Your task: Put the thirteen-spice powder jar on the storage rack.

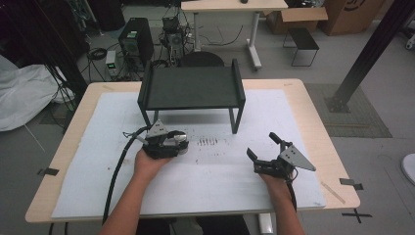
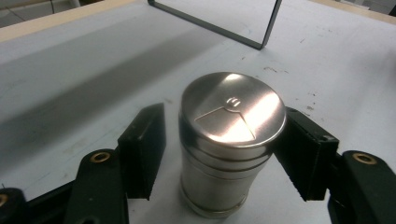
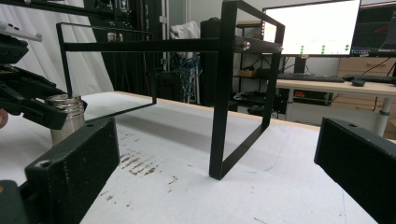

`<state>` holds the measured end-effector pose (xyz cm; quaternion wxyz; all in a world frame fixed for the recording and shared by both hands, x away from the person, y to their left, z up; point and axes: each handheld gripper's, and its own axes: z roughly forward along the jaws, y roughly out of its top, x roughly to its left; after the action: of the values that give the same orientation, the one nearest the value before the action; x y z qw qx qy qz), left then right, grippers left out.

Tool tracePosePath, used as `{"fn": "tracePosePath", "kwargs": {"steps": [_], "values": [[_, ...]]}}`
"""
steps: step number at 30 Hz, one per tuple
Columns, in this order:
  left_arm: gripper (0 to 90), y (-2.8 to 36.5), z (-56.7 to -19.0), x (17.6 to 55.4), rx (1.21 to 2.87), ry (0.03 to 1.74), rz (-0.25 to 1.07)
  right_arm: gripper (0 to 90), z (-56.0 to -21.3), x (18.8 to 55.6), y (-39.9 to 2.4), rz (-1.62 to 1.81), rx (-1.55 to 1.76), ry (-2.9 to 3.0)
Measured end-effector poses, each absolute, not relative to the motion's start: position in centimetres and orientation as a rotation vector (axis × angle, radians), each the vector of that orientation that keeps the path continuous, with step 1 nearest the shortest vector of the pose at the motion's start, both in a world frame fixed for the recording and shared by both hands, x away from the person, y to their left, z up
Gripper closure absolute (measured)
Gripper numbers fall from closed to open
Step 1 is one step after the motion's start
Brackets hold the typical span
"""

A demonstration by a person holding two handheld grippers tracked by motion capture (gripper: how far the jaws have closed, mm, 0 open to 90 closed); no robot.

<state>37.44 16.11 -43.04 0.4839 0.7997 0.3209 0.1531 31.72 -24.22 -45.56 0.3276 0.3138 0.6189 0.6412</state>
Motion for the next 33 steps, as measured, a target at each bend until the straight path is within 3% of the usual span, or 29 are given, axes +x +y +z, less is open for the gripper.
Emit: {"fn": "tracePosePath", "kwargs": {"steps": [10, 33], "values": [[48.5, 16.0, -43.1, 37.3, 1.968, 0.741, 0.395, 0.0, -45.6, 31.7, -24.2, 1.678, 0.824, 1.622], [49.1, 17.3, -40.4, 35.8, 1.958, 0.724, 0.376, 0.0, -45.5, 31.7, -24.2, 1.674, 0.825, 1.626]]}}
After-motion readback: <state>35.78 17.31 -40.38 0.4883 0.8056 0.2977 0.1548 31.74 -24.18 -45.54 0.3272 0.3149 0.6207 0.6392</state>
